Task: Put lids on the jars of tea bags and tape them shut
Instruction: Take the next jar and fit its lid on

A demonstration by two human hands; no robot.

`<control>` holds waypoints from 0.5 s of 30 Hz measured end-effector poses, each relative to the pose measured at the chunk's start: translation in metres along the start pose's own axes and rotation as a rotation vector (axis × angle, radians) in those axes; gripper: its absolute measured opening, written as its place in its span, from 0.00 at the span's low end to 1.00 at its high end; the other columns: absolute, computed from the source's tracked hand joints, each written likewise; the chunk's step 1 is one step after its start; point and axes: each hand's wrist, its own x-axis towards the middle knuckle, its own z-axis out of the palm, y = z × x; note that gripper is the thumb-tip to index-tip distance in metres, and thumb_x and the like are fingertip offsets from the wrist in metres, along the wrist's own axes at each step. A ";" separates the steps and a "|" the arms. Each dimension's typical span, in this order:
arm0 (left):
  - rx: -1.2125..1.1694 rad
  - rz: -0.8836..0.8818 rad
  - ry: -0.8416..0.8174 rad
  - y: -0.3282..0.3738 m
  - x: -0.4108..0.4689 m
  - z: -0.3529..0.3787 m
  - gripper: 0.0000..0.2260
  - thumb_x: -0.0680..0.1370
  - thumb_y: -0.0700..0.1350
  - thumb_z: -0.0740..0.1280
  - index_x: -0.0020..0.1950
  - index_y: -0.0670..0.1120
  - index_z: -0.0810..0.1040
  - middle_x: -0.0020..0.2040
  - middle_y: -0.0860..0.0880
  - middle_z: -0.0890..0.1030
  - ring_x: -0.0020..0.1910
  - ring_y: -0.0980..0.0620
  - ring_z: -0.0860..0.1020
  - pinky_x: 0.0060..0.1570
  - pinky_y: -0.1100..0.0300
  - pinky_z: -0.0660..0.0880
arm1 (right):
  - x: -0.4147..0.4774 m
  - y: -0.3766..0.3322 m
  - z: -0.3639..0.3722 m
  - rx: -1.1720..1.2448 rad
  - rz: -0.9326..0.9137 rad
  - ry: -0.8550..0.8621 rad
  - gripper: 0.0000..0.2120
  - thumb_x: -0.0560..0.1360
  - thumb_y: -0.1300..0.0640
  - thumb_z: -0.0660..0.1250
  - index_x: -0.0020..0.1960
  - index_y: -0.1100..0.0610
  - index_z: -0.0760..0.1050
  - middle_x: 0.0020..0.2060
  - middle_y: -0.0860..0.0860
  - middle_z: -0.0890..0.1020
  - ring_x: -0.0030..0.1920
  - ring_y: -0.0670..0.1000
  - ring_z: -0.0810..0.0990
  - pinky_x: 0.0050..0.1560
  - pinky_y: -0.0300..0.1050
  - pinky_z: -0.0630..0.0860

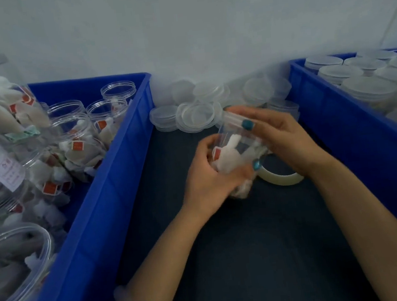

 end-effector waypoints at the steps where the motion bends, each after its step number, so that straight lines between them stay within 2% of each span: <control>1: 0.165 0.058 0.095 -0.001 -0.001 0.002 0.37 0.60 0.62 0.80 0.66 0.62 0.69 0.57 0.61 0.77 0.53 0.61 0.78 0.47 0.63 0.79 | 0.000 0.003 0.004 -0.020 -0.009 0.021 0.17 0.78 0.54 0.65 0.66 0.50 0.78 0.63 0.46 0.82 0.64 0.47 0.80 0.62 0.42 0.77; 4: 0.442 0.162 0.238 -0.003 -0.004 0.000 0.43 0.59 0.72 0.71 0.71 0.63 0.61 0.58 0.63 0.69 0.52 0.66 0.72 0.47 0.65 0.74 | 0.003 0.005 0.015 -0.008 -0.025 0.076 0.17 0.79 0.53 0.65 0.67 0.51 0.78 0.64 0.46 0.82 0.66 0.47 0.78 0.67 0.46 0.74; 8: 0.493 0.194 0.230 -0.002 -0.004 0.000 0.45 0.61 0.72 0.71 0.74 0.61 0.60 0.59 0.61 0.69 0.52 0.66 0.70 0.46 0.71 0.71 | 0.001 -0.001 0.015 -0.044 -0.007 0.059 0.20 0.80 0.50 0.67 0.70 0.50 0.75 0.64 0.44 0.81 0.66 0.43 0.78 0.62 0.36 0.75; 12: 0.411 0.059 0.208 -0.002 0.000 -0.003 0.40 0.58 0.76 0.68 0.68 0.65 0.67 0.58 0.63 0.76 0.55 0.62 0.76 0.53 0.54 0.79 | -0.003 -0.006 -0.001 -0.187 0.054 0.033 0.32 0.74 0.42 0.66 0.77 0.45 0.64 0.69 0.41 0.75 0.68 0.35 0.72 0.64 0.33 0.73; 15: 0.209 -0.071 0.246 -0.003 0.001 -0.005 0.37 0.56 0.75 0.68 0.63 0.65 0.68 0.55 0.63 0.77 0.52 0.62 0.79 0.52 0.51 0.81 | -0.014 -0.004 -0.024 -0.320 0.150 0.075 0.24 0.75 0.37 0.64 0.69 0.43 0.73 0.64 0.38 0.78 0.63 0.36 0.76 0.59 0.34 0.74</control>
